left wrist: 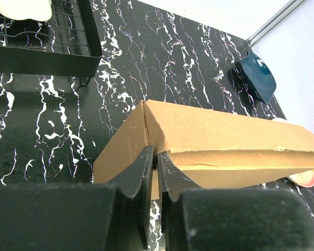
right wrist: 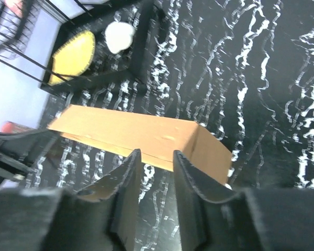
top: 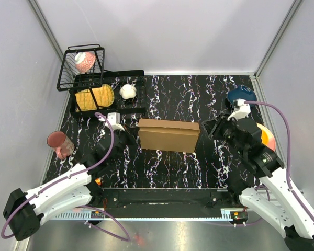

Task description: Fold the paper box

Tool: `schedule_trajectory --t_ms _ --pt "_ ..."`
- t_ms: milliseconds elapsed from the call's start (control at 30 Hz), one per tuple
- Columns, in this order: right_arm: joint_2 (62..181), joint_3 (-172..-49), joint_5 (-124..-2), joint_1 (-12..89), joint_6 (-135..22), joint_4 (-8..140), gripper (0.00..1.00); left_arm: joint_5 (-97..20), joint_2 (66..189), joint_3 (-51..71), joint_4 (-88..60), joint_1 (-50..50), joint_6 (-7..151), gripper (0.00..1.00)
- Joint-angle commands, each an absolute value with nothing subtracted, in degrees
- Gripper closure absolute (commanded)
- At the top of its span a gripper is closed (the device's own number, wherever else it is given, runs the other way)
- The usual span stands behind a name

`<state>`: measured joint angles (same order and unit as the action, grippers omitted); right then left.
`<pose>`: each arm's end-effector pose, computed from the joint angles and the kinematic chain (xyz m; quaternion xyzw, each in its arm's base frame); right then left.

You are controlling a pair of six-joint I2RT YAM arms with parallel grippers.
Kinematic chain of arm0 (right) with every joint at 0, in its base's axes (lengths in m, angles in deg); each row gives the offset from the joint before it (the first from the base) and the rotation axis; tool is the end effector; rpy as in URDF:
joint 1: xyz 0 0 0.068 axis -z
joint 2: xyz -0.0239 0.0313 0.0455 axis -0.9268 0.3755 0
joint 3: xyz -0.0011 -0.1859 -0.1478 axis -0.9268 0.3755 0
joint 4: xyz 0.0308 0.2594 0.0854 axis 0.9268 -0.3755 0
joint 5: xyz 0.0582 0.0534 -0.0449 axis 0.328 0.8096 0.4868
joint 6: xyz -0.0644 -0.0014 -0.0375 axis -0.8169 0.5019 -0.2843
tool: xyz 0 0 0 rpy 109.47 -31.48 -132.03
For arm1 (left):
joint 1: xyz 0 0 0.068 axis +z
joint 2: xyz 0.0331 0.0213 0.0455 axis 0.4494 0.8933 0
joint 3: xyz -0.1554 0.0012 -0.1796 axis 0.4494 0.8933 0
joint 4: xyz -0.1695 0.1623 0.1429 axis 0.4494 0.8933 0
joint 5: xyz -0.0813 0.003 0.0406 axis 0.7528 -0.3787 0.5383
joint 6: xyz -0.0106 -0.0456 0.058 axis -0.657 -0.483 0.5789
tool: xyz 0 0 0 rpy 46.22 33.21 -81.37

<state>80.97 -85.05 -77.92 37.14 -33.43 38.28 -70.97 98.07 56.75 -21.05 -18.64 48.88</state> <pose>0.1938 0.1069 0.3207 0.0301 0.8103 0.2533 0.5275 0.1970 -0.1626 0.2173 -0.0628 0.7645 -0.2738 0.5801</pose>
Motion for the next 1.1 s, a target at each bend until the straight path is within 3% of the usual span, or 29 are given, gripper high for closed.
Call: schedule_trajectory --t_ms 0,100,300,433,567,700,867,967,1067 --pt "79.59 -84.46 -74.64 36.83 -31.62 48.76 0.70 -72.45 99.57 56.52 -14.45 -18.73 48.62 0.87" --pt "82.65 -81.47 -69.98 36.83 -29.77 54.23 0.88 -72.28 99.84 56.34 -14.36 -18.73 48.44 0.85" --pt "89.78 -74.35 -64.42 36.92 -27.22 60.66 0.99 -71.84 100.10 56.17 -14.36 -18.73 48.44 0.84" --pt "92.41 -70.04 -63.80 36.83 -27.30 60.50 1.00 -71.48 100.01 55.47 -12.61 -18.73 48.44 0.79" --pt "93.39 -67.84 -65.73 36.92 -28.18 58.21 1.00 -72.62 98.00 53.27 -7.51 -18.73 49.84 0.55" --pt "93.21 -66.17 -67.22 36.92 -27.92 57.94 1.00 -77.63 92.21 50.37 -0.14 -18.65 50.81 0.43" --pt "93.39 -66.43 -68.11 36.83 -27.65 57.68 1.00 -82.90 86.40 46.94 3.13 -18.56 50.20 0.39" --pt "93.21 -66.87 -68.63 36.92 -28.09 57.16 1.00 -81.43 83.93 48.43 -5.10 -18.30 52.82 0.36" --pt "92.86 -66.96 -69.16 36.83 -28.71 56.54 1.00 -73.26 86.73 47.91 -14.69 -16.80 54.42 0.45"
